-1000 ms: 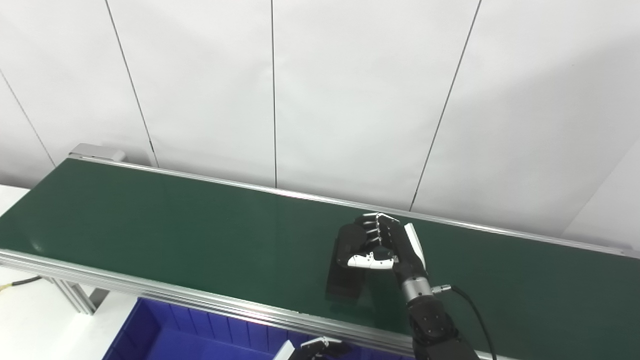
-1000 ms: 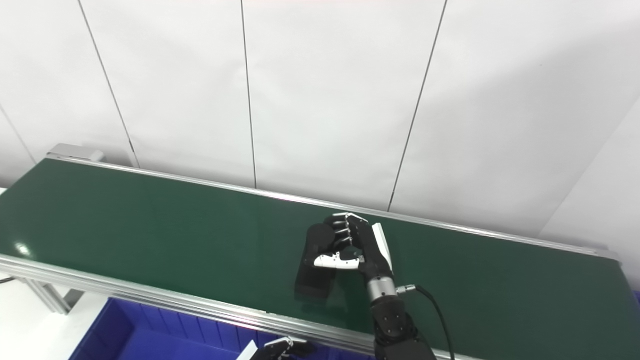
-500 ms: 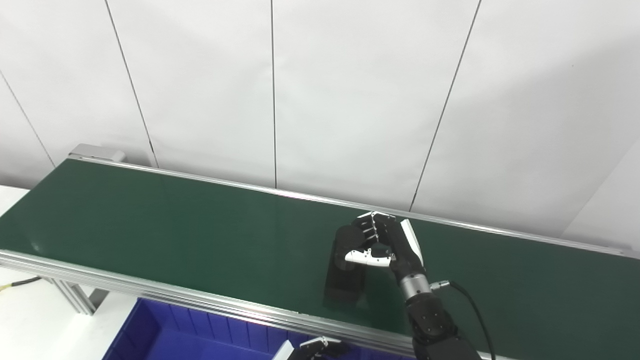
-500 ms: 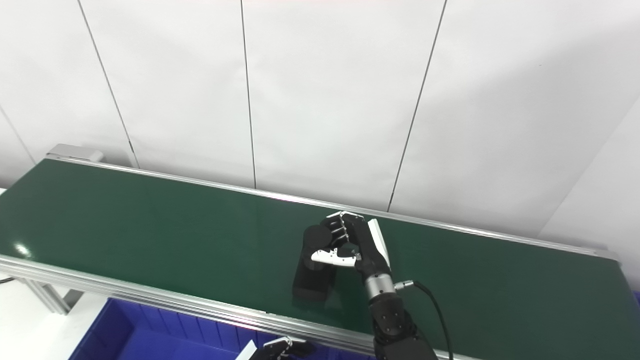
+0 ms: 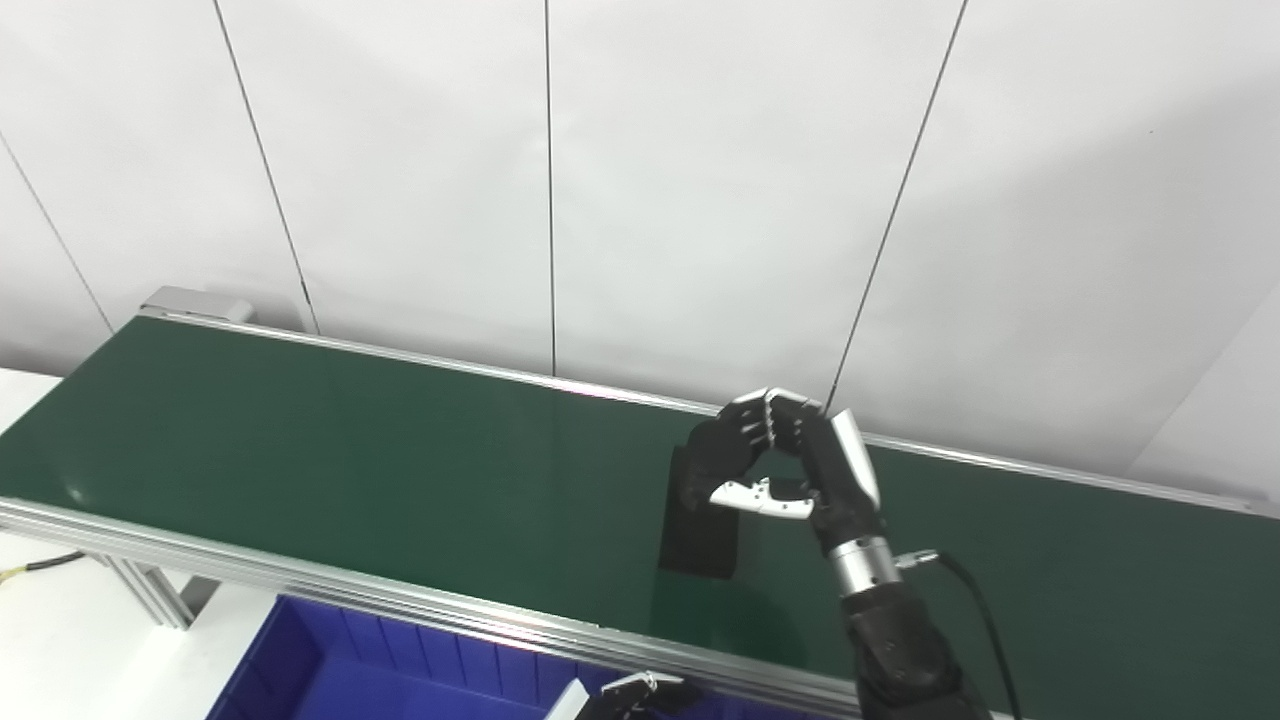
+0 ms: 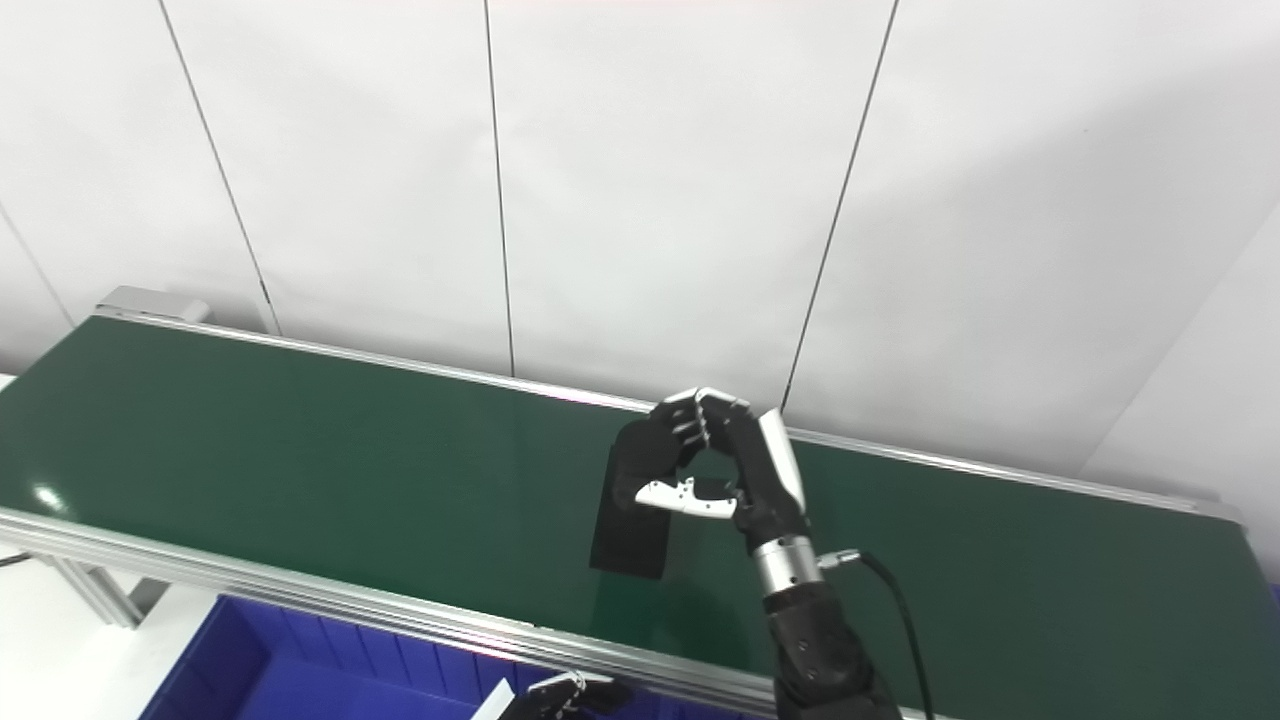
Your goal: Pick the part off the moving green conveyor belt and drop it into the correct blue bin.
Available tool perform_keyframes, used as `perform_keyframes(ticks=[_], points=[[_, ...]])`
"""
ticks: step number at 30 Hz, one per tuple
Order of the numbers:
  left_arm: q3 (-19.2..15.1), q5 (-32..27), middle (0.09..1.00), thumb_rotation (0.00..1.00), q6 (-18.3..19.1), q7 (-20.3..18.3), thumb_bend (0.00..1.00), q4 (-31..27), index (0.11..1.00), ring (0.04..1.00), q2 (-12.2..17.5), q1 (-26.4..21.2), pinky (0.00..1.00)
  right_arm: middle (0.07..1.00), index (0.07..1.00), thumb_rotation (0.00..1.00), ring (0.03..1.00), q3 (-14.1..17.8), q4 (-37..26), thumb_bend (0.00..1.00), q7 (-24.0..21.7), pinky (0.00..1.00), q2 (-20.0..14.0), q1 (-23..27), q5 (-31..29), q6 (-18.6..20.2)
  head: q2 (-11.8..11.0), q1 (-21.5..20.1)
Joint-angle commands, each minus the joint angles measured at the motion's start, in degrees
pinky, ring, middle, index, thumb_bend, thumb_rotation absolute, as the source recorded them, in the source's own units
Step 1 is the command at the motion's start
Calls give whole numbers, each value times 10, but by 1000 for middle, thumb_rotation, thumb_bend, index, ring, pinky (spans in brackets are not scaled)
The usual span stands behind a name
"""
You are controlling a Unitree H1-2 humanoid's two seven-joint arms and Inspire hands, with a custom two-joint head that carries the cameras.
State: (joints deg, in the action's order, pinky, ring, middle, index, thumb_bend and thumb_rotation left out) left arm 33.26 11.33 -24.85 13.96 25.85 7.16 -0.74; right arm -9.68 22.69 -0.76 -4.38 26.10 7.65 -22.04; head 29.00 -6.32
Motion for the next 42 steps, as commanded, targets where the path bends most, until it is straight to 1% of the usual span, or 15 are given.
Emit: perform_keyframes(ticks=[1,4,11,12,13,14,17,18,19,20,23,27,28,33,42], points=[[-1,0,756,0,-21,8,983,-15,725,750,-2,-6,704,474,504,0,430,14,-75,521,-17,352,-15,-12,-19,19,0,0],[-1,-4,755,0,-21,8,977,-15,724,748,-2,-8,705,471,510,0,423,29,-149,520,-28,345,-32,-49,-28,43,4,-19],[-6,-15,770,0,-21,1,956,-25,742,766,10,-7,725,477,507,0,426,62,-243,520,-34,351,-54,-111,-32,78,20,-70],[-8,-19,775,0,-21,-3,951,-30,746,772,14,-6,733,477,504,0,430,66,-252,520,-33,357,-55,-119,-30,80,32,-94],[-11,-23,782,9,-21,-8,944,-33,754,784,16,-5,746,481,497,0,437,70,-260,521,-33,367,-57,-128,-30,82,32,-94],[-15,-30,782,9,-21,-15,944,-39,754,784,20,-4,746,481,497,0,437,73,-268,521,-33,367,-58,-136,-26,87,46,-122],[-37,-57,796,1,-21,-50,919,-59,769,806,30,2,773,483,492,0,444,78,-293,520,-32,375,-65,-158,-6,104,75,-175],[-44,-64,800,0,-21,-62,908,-63,775,813,33,3,786,482,492,0,444,80,-297,521,-32,377,-67,-165,-3,107,75,-175],[-52,-71,803,0,-21,-74,902,-69,780,816,36,3,792,483,492,0,444,82,-302,521,-32,379,-68,-171,-3,112,88,-195],[-59,-75,806,0,-21,-84,895,-73,785,817,37,4,796,483,490,0,446,84,-305,521,-33,382,-68,-175,-2,116,88,-195],[-84,-84,802,25,-21,-108,901,-87,788,808,43,5,789,481,492,0,444,92,-310,521,-35,379,-72,-204,-11,117,111,-220],[-115,-85,775,37,-21,-131,939,-104,776,765,44,9,730,472,500,0,437,101,-322,521,-33,367,-72,-232,-17,119,130,-238],[-121,-85,772,39,-21,-138,943,-107,775,761,46,9,726,471,501,0,436,106,-333,521,-30,366,-70,-240,-14,134,140,-247],[-149,-97,772,20,-20,-174,945,-117,761,762,46,11,739,469,504,0,433,117,-369,521,-24,358,-65,-265,-5,171,157,-265],[-183,-100,763,36,-20,-209,954,-137,756,757,43,13,707,476,511,0,421,132,-411,520,-18,344,-59,-314,1,204,186,-295]])
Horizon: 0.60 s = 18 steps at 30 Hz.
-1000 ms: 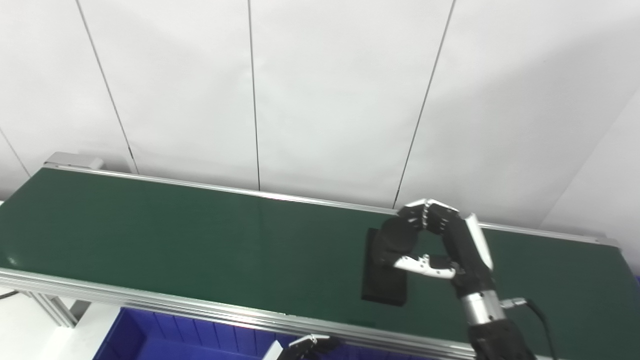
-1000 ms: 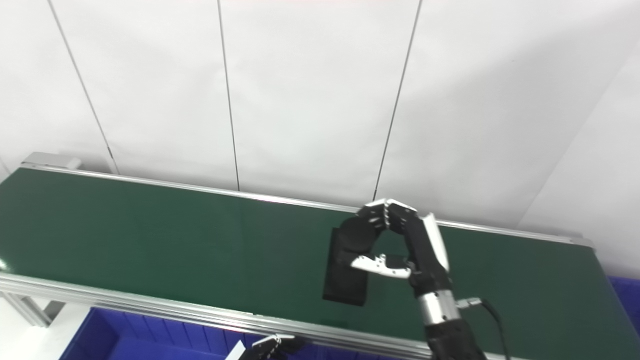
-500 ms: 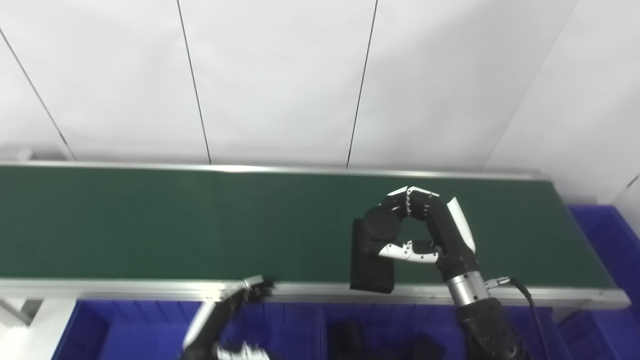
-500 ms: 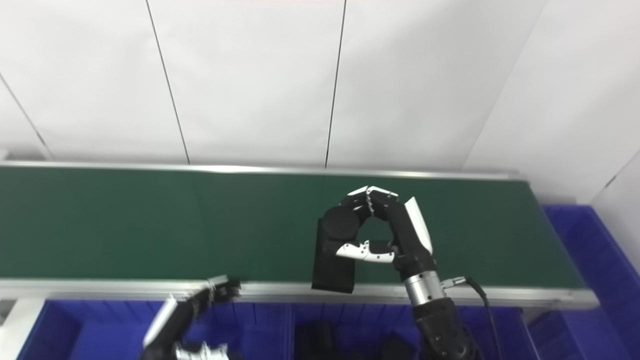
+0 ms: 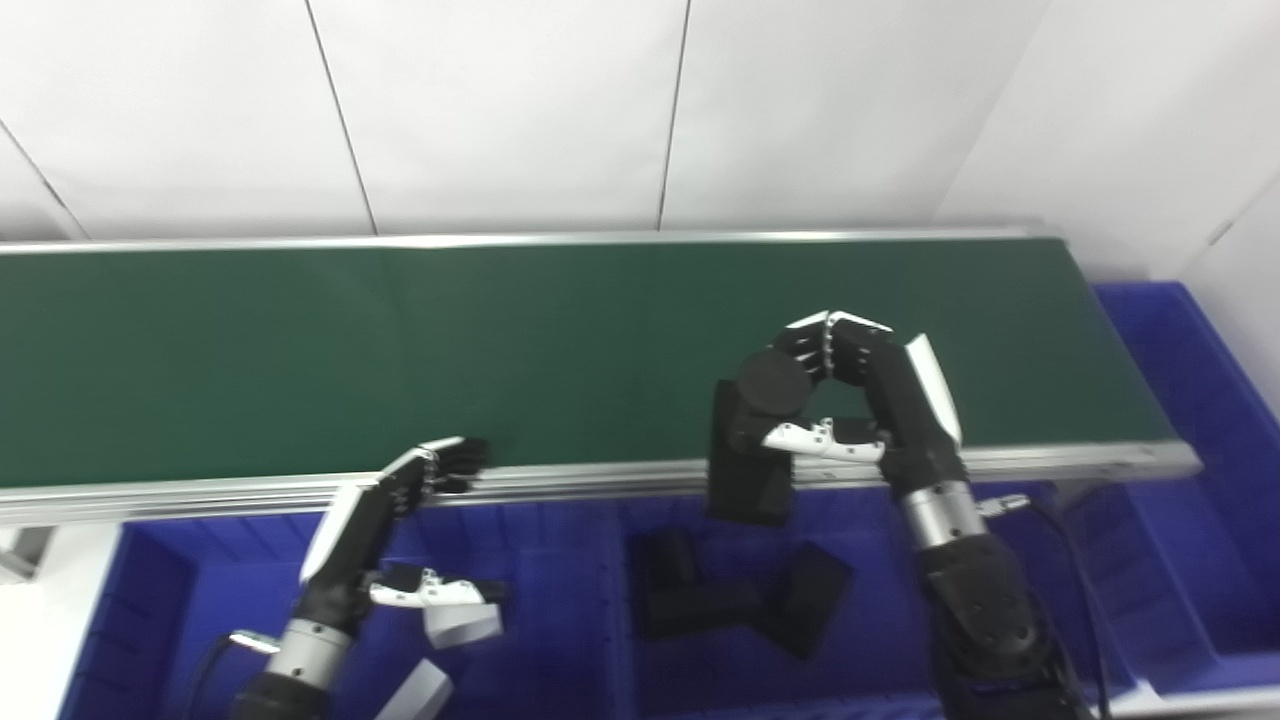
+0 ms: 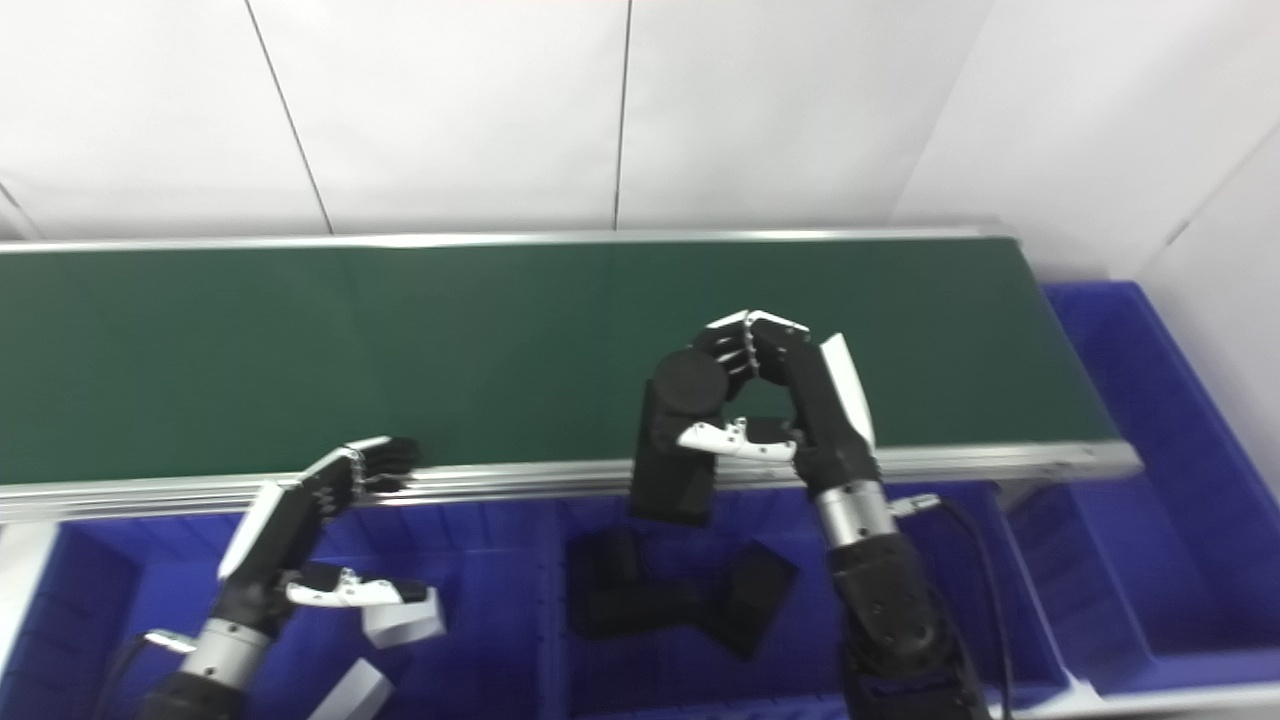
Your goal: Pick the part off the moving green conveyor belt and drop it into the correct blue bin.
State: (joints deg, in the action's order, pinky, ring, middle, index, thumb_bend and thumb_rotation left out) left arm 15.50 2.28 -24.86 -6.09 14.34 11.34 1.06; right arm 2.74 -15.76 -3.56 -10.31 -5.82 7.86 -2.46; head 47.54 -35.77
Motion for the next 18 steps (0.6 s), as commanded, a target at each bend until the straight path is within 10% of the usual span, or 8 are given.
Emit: perform_keyframes(ticks=[1,18], points=[[-9,-12,763,37,-20,-13,954,-24,756,757,1,-5,708,476,511,0,421,11,-30,520,10,344,1,-2,-6,10,9,-9],[-38,-15,764,39,-17,-47,950,-33,762,762,-10,-2,706,476,503,0,431,89,5,521,24,362,-19,-109,-37,-61,15,-21]])
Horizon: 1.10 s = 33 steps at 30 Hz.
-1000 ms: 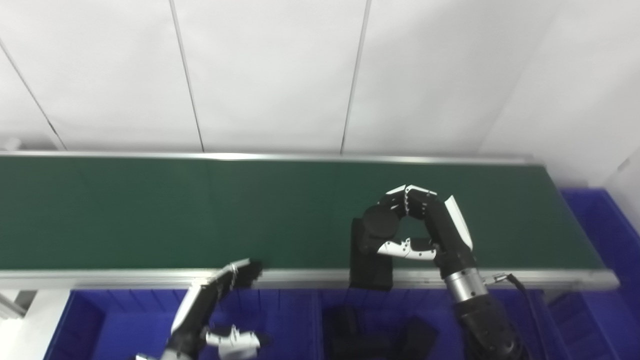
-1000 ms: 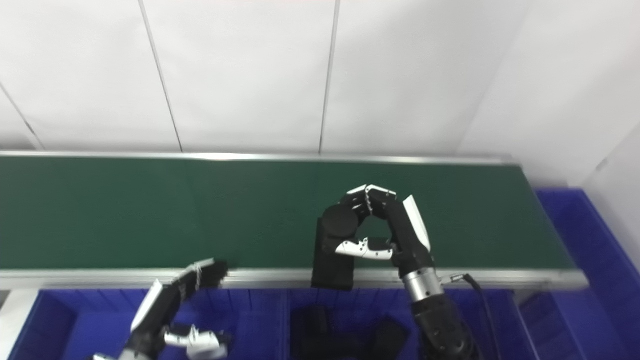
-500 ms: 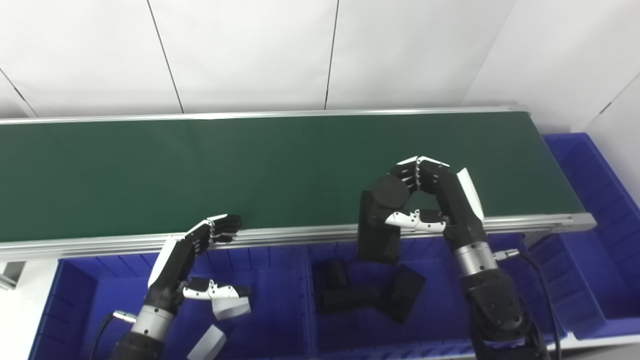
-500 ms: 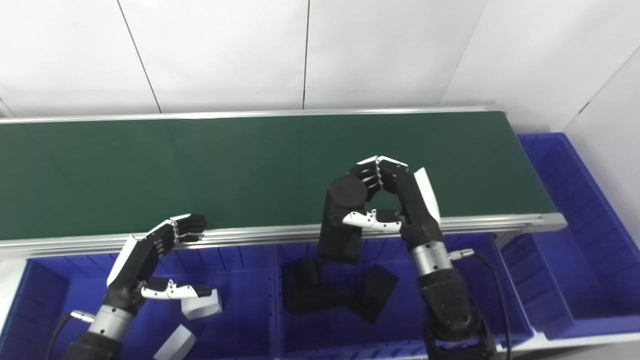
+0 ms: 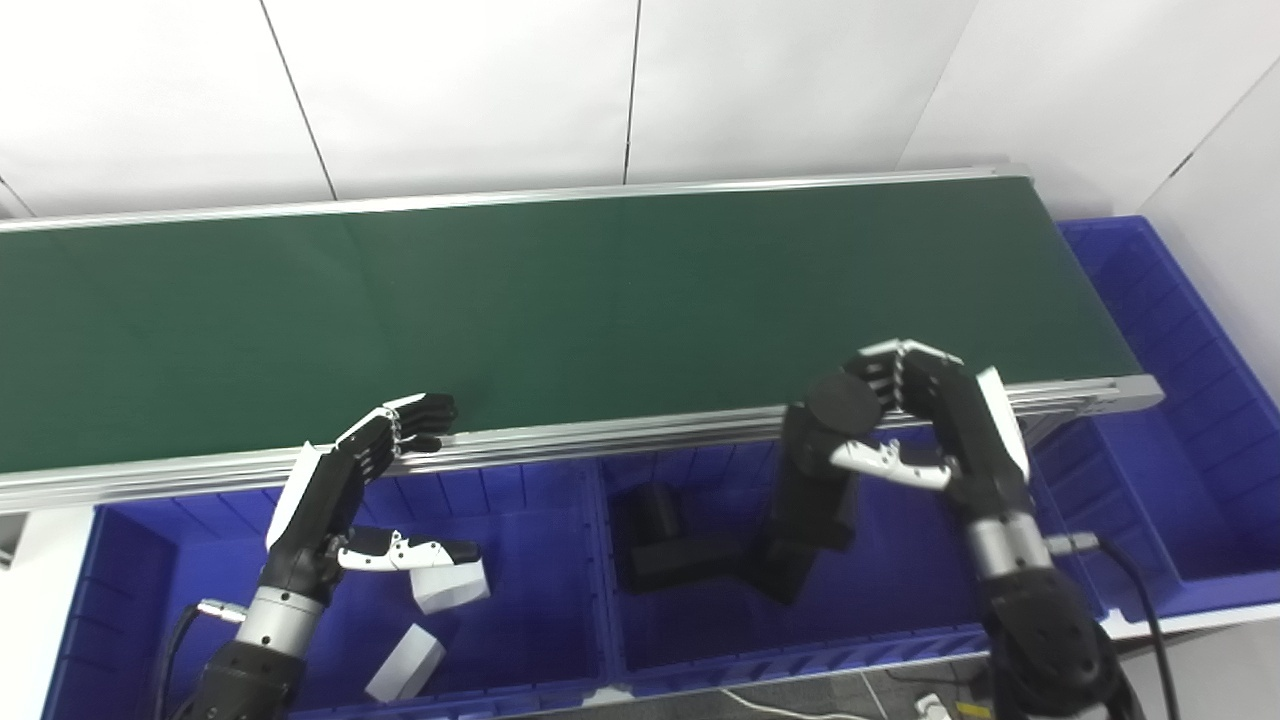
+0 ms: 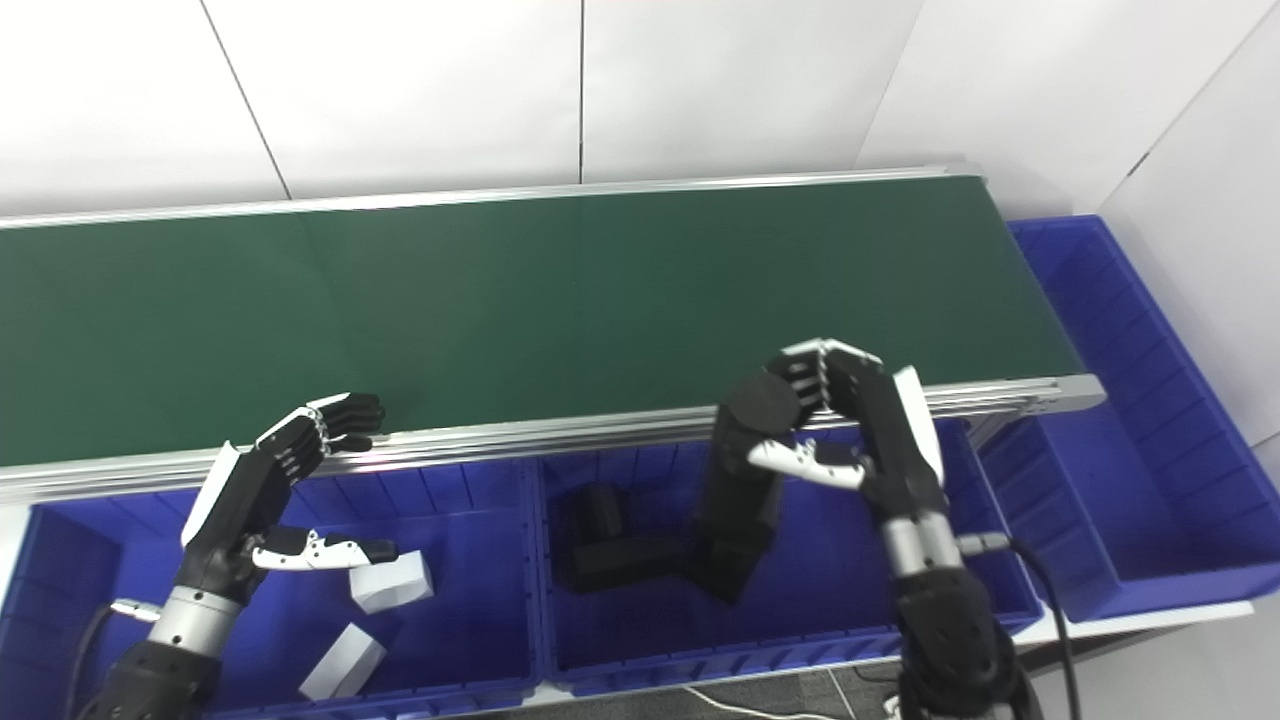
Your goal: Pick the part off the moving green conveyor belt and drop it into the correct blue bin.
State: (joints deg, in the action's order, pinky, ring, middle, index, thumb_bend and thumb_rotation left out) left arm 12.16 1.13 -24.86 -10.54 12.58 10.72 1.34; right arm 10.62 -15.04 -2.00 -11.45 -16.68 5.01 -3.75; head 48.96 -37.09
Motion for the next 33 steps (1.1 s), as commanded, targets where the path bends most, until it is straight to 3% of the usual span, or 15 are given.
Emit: perform_keyframes(ticks=[1,9,20,33], points=[[-7,-3,761,46,-15,-2,952,-17,758,755,-5,-5,698,474,501,0,435,14,4,521,10,366,-9,-5,-11,-53,1,-8],[-17,-13,764,5,-17,-14,952,-13,761,761,-8,-4,705,481,492,0,442,44,66,522,26,383,-15,-22,-12,-98,-7,-21],[-27,-21,761,21,-19,-26,952,-13,758,761,-8,-1,719,492,469,0,465,71,149,521,52,423,-24,-29,-3,-137,-11,-21],[-32,-18,760,9,-18,-32,948,-13,756,757,-12,2,703,485,480,0,458,84,170,522,80,403,-16,-24,1,-142,-13,-15]])
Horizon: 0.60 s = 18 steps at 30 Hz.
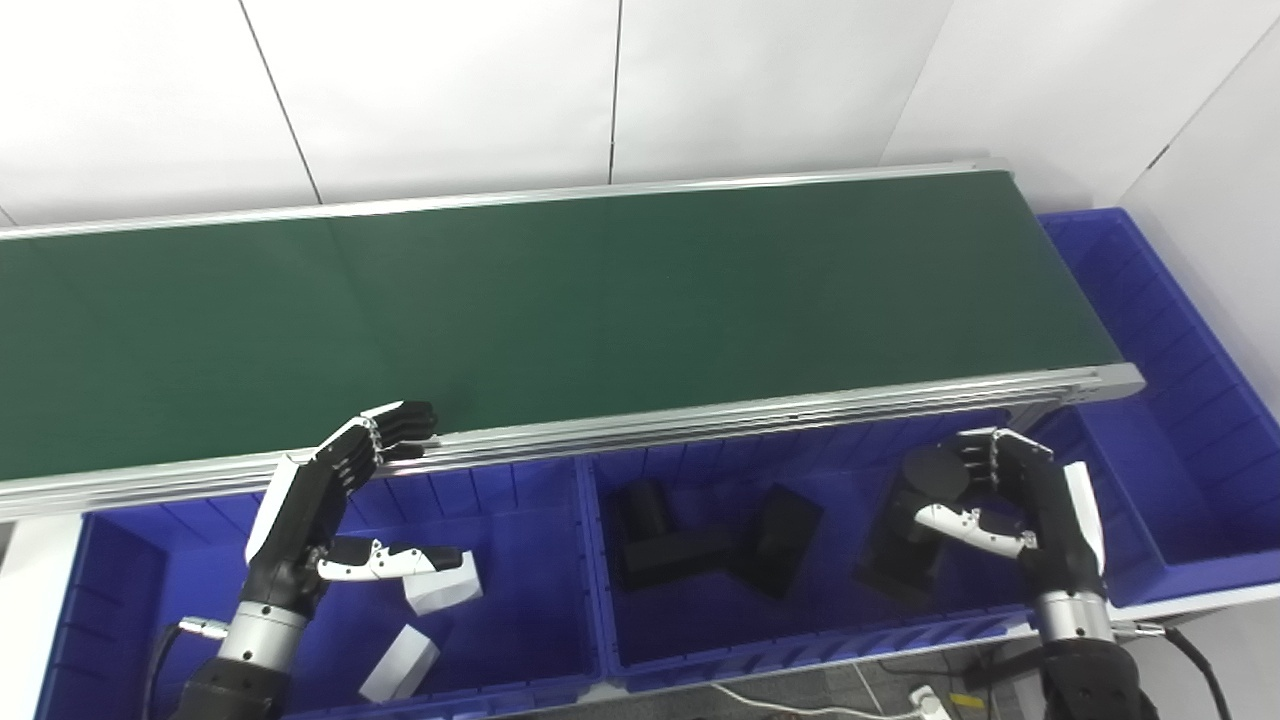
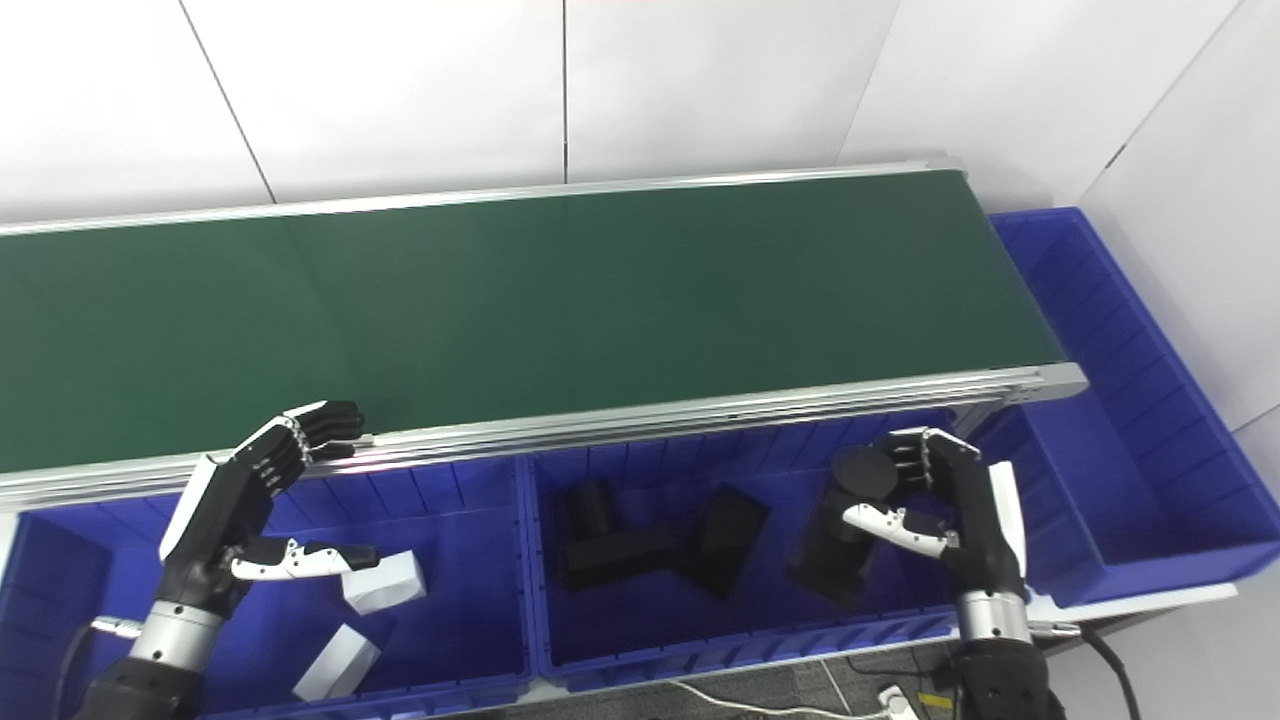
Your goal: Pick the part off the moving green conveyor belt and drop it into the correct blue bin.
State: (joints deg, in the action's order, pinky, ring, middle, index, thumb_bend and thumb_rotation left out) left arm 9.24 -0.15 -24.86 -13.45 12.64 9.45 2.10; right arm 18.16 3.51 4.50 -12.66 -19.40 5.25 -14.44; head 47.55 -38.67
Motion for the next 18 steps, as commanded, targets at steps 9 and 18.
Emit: perform_keyframes(ticks=[9,18], points=[[-3,-2,759,11,-19,-2,951,-15,762,757,0,-4,709,670,578,42,625,6,-42,770,25,551,3,1,3,-37,-2,6],[-3,1,755,15,-19,-1,947,-18,759,749,-1,-3,695,790,687,37,705,2,-51,958,17,618,2,-1,-2,-37,-2,6]])
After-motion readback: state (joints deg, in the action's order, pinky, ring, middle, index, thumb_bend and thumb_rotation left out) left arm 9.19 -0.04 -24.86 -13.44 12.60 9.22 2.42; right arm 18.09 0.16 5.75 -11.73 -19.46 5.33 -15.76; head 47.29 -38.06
